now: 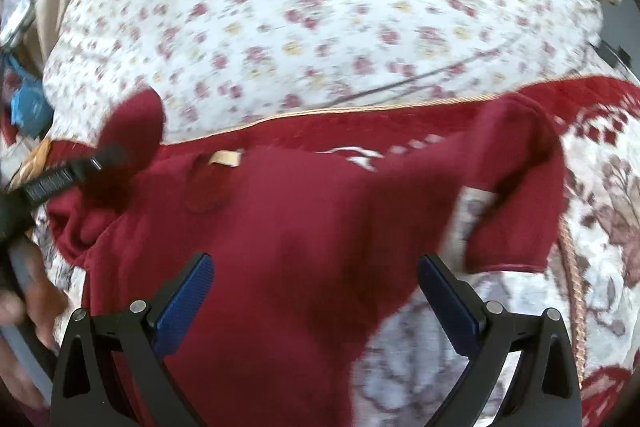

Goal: Fold small clothes

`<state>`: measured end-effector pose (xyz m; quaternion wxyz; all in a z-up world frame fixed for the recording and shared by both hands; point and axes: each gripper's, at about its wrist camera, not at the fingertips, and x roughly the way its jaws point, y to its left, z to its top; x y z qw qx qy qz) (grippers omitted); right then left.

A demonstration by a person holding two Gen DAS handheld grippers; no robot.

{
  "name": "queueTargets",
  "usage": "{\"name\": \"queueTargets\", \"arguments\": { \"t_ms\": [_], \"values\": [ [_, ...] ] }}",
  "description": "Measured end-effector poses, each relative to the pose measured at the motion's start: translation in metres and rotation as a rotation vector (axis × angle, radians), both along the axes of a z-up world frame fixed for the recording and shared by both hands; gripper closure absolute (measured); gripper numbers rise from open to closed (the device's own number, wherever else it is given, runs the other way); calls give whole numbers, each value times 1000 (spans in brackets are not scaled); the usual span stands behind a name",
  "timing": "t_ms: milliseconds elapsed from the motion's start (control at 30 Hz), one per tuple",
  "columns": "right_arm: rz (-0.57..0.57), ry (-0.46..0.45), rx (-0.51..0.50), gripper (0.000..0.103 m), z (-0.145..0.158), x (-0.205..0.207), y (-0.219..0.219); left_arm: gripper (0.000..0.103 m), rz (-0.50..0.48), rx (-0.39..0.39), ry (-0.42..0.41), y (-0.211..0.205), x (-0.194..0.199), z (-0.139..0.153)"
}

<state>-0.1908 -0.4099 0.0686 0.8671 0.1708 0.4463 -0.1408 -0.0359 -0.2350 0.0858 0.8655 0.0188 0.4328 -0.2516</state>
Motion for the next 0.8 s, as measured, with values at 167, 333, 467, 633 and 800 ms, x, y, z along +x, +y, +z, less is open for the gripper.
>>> {"name": "queueTargets", "arguments": {
  "t_ms": [167,333,467,633,800],
  "values": [
    [-37,9,99,0,-9,-10,-23,57,-125,29,108,-34,-25,-47],
    [-23,-6,122,0,-10,-9,-26,29,-180,2,82,1,-50,-22],
    [54,-17,114,0,-10,3,-12,16,-120,98,-112,55,-65,14],
    [160,23,84,18,-23,34,16,16,51,323,-238,116,-55,10],
    [147,119,103,31,-54,79,25,16,202,408,-166,156,-29,-32]
  ]
}}
